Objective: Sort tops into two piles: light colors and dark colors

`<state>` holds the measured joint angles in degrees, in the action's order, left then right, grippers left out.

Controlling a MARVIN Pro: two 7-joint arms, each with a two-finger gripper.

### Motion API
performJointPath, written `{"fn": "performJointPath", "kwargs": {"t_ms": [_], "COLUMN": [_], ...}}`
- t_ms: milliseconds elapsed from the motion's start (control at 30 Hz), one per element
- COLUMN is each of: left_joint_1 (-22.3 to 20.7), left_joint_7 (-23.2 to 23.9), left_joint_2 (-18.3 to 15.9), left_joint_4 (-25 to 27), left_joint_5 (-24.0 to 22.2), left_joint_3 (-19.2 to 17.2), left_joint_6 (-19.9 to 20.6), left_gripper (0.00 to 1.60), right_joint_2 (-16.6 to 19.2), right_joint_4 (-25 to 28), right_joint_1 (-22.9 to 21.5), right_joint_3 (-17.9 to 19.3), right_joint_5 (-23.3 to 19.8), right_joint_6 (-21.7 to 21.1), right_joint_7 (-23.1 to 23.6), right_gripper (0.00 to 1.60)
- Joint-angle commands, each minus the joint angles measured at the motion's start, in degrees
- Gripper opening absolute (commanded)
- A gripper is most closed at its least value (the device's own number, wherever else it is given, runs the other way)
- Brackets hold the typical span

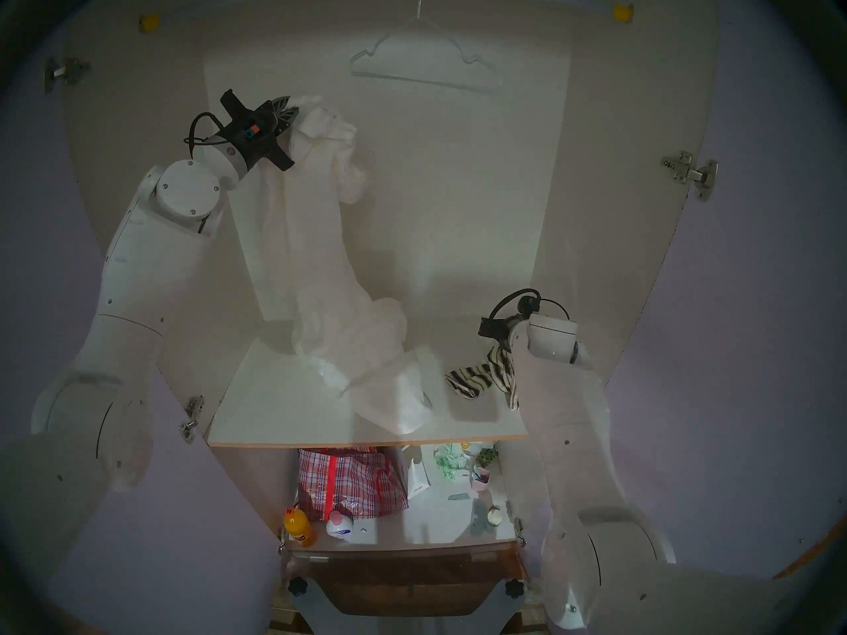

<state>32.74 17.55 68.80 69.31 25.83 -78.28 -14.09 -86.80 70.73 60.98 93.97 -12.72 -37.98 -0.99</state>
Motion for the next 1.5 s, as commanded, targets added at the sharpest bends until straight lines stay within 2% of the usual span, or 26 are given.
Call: {"fn": "performJointPath", "kwargs": {"t_ms": [0,200,500,667,900,1033,1167,1267,1333,1467], "left_joint_1": [-1.77,0.81,5.52,6.60,6.92,7.48,7.64,7.95,8.54,9.53], "left_joint_7": [1.29,3.68,6.23,7.36,8.68,8.93,8.02,7.85,7.98,7.94], "left_joint_2": [0.36,0.00,0.82,1.20,2.35,2.77,3.92,4.48,4.74,4.92], "left_joint_4": [3.77,6.55,14.07,17.35,21.04,22.61,22.88,23.45,24.37,26.02], "left_joint_5": [-3.61,-5.85,-9.21,-10.24,-11.49,-11.22,-10.99,-11.18,-11.29,-11.06], "left_joint_3": [-2.73,-3.39,-4.50,-5.21,-5.35,-5.02,-4.89,-4.91,-4.83,-4.52], "left_joint_6": [1.31,2.33,5.42,9.14,14.23,17.36,19.55,20.34,21.09,21.62], "left_gripper": [0.00,0.00,0.00,0.00,0.00,0.00,0.00,0.00,0.00,0.00], "right_joint_2": [-1.25,-2.11,-2.46,-2.13,-2.01,-1.85,-3.56,-4.83,-6.00,-7.61], "right_joint_4": [1.19,1.95,0.15,-2.79,-4.73,-6.68,-9.81,-11.64,-13.94,-17.57], "right_joint_1": [-2.78,-3.66,-4.67,-5.25,-4.76,-4.65,-4.75,-5.61,-6.84,-9.55], "right_joint_3": [-1.02,-3.07,-9.34,-12.48,-16.92,-19.43,-21.15,-21.26,-21.26,-21.14], "right_joint_5": [-0.52,-1.18,-0.74,-1.05,0.16,-0.83,-0.14,-0.41,0.16,0.17], "right_joint_6": [3.11,5.17,11.01,18.16,30.98,37.60,45.02,45.51,47.73,47.47], "right_joint_7": [1.42,4.15,8.37,11.34,15.90,18.70,17.89,17.23,16.74,16.94], "right_gripper": [1.60,1.60,1.60,1.60,1.60,1.60,1.60,1.60,1.60,1.60]}}
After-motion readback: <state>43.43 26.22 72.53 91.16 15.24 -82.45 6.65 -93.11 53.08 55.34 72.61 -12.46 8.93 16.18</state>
